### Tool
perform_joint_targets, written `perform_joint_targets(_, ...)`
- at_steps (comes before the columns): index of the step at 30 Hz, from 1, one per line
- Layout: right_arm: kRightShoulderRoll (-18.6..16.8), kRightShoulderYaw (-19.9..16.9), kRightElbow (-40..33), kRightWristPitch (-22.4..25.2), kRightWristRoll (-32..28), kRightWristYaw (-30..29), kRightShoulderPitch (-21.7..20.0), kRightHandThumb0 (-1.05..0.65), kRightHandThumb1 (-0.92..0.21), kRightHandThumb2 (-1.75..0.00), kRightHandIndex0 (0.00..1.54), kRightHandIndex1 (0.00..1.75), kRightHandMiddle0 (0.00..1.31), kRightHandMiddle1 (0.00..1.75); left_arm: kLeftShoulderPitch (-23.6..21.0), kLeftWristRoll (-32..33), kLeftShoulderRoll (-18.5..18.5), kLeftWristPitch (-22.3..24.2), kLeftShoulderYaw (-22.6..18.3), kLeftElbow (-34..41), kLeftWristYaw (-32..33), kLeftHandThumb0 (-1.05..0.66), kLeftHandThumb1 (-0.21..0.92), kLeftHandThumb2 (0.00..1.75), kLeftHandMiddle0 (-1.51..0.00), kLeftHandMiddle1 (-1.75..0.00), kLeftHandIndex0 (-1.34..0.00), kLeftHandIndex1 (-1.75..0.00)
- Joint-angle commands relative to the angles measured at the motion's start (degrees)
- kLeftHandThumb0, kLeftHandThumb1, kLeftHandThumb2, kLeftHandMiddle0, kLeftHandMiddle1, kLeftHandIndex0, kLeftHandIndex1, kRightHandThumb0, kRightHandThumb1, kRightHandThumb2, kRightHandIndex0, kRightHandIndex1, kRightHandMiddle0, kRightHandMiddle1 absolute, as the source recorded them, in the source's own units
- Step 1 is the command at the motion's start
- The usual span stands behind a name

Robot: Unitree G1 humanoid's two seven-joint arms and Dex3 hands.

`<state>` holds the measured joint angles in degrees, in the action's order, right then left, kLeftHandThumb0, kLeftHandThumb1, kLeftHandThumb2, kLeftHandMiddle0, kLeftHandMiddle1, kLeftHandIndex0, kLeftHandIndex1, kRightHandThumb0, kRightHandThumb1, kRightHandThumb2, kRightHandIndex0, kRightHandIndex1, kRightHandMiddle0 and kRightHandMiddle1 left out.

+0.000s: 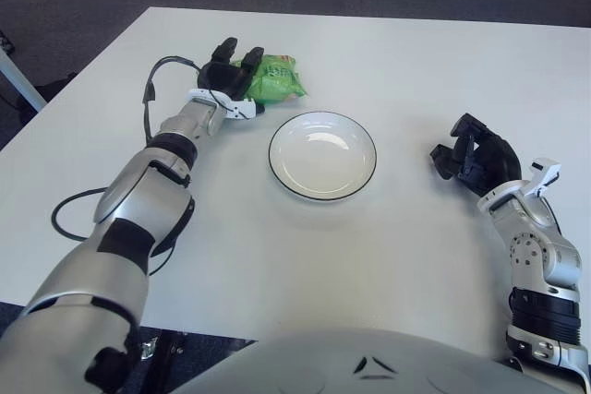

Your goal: Put the snack into the plate.

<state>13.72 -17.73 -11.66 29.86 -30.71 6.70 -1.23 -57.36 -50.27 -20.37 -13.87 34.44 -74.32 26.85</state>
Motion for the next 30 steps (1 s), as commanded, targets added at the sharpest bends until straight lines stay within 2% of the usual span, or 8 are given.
perform_joint_targets(1,-1.27,0.82,2.81,3.37,0.86,-1.0,3.35,-0.5,-0.28,-1.36,1.28,1.75,0.65,1.75,-0.37,0.01,1.36,1.69,0.6,-1.69,0.15,-1.05,0.92,0.42,0.0,0.0,0.0,0.0)
perform_joint_targets(14,-1.57,0.84,1.99,3.7,0.62,-1.48,3.69,-0.5,-0.28,-1.36,1.28,1.75,0.65,1.75,0.05,6.76,3.98,2.88,-3.35,-3.04,-10.37,-1.05,0.92,0.45,0.0,0.0,-0.03,-0.02)
perform_joint_targets(20,-1.66,0.98,1.65,3.61,0.6,-1.46,3.94,-0.5,-0.28,-1.36,1.28,1.75,0.65,1.75,0.82,7.97,4.4,3.26,-3.78,-3.35,-11.69,-1.05,0.92,0.47,-0.12,-0.07,0.0,-0.27)
perform_joint_targets(22,-1.72,1.01,1.57,3.56,0.58,-1.47,4.01,-0.5,-0.28,-1.36,1.28,1.75,0.65,1.75,1.39,8.24,4.78,3.61,-4.06,-3.77,-11.46,-1.05,0.92,0.44,-0.07,-0.51,0.0,-0.35)
perform_joint_targets(25,-1.86,1.01,1.4,3.55,0.52,-1.51,4.11,-0.5,-0.28,-1.36,1.28,1.75,0.65,1.75,2.09,8.73,5.06,3.5,-4.59,-4.0,-9.88,-0.88,0.76,0.55,-0.11,-1.18,0.0,-0.88)
perform_joint_targets(26,-1.88,0.99,1.38,3.57,0.48,-1.5,4.12,-0.5,-0.28,-1.36,1.28,1.75,0.64,1.75,2.2,8.86,5.08,3.41,-4.7,-3.97,-9.35,-0.41,0.64,0.77,-0.26,-1.38,-0.04,-1.19)
perform_joint_targets(28,-2.01,1.01,1.21,3.65,0.44,-1.61,4.13,-0.5,-0.28,-1.36,1.28,1.75,0.64,1.75,2.33,9.03,5.02,3.31,-4.8,-3.97,-8.75,0.01,0.51,1.0,-0.4,-1.56,-0.07,-1.46)
perform_joint_targets(30,-2.13,0.98,1.09,3.67,0.43,-1.68,4.14,-0.5,-0.28,-1.36,1.28,1.75,0.64,1.75,2.56,9.17,4.98,3.45,-4.84,-4.04,-8.36,0.0,0.43,1.14,-0.52,-1.62,-0.19,-1.6)
